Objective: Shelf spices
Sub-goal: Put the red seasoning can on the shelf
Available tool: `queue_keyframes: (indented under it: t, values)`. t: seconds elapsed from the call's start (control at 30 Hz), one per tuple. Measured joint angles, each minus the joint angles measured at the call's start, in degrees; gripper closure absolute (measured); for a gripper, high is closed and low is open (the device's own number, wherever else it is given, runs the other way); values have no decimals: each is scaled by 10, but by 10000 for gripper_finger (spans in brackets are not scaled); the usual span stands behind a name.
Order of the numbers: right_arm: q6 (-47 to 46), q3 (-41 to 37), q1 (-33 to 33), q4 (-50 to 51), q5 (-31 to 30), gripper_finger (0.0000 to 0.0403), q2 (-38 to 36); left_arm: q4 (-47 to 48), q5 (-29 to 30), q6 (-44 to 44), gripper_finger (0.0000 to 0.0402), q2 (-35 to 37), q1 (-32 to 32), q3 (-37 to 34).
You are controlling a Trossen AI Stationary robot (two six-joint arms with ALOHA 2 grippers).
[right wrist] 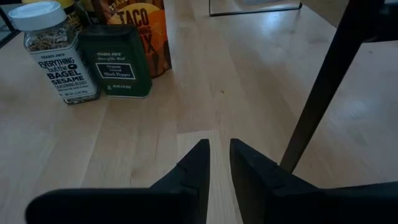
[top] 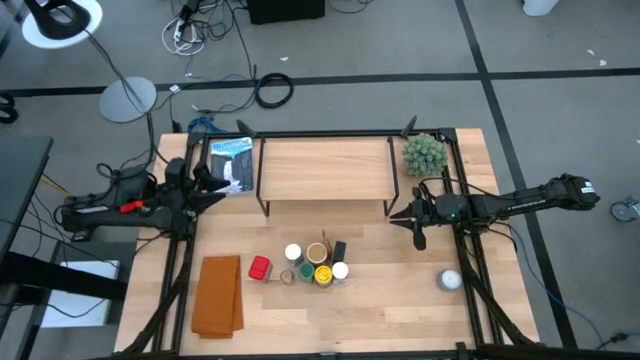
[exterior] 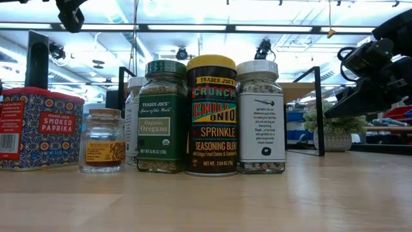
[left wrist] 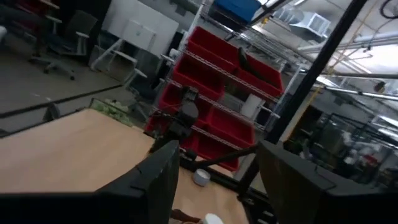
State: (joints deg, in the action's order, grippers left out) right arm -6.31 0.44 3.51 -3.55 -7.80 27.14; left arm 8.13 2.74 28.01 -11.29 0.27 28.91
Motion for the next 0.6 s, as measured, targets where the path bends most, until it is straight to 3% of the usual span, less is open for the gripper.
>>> queue_keyframes:
  t: [0.4, 0.6]
  values:
    - [0, 0, 0, -3, 0, 339, 0, 171, 92, -6, 182, -92, -2, 91]
    - [0, 0, 0, -7, 0, 339, 0, 192, 136, 15, 182, -170, -52, 121]
